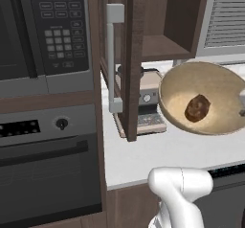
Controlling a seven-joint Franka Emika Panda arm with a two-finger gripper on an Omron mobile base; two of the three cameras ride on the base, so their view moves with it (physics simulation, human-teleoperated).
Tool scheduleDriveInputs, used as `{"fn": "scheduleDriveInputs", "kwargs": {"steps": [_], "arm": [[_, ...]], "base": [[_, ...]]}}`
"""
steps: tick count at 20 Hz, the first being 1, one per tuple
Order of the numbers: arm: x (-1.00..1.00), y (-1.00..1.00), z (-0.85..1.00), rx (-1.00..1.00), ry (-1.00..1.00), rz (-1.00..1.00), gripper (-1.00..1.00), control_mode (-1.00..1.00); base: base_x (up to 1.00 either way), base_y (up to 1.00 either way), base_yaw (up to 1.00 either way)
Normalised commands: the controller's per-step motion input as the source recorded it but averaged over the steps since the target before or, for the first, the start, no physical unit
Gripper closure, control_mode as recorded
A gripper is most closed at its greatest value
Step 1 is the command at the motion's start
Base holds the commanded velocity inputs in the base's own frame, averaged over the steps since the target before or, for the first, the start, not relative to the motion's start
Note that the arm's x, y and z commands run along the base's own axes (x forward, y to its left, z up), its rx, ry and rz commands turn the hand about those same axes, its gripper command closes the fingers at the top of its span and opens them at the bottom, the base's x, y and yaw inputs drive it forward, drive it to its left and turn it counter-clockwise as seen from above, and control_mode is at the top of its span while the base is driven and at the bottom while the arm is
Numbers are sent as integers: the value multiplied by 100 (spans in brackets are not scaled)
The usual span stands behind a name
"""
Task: Open the cabinet, pick up the bread from the cabinet and place it in the basket. Then move the basket to the dining counter.
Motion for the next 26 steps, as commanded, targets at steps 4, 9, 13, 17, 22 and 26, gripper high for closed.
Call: {"fn": "scheduleDriveInputs", "kwargs": {"steps": [4,9,13,17,22,26], "arm": [[-76,-45,5,0,-13,-16,100,-100],[0,0,0,0,0,0,100,100],[0,0,0,0,0,0,100,100],[0,0,0,0,0,0,100,100],[0,0,0,0,0,0,100,100],[0,0,0,0,0,0,100,100]], "base": [[0,0,0],[-46,-84,-25],[-64,-100,-40],[-39,-99,-54],[-5,-49,-79],[0,-1,-99]]}}
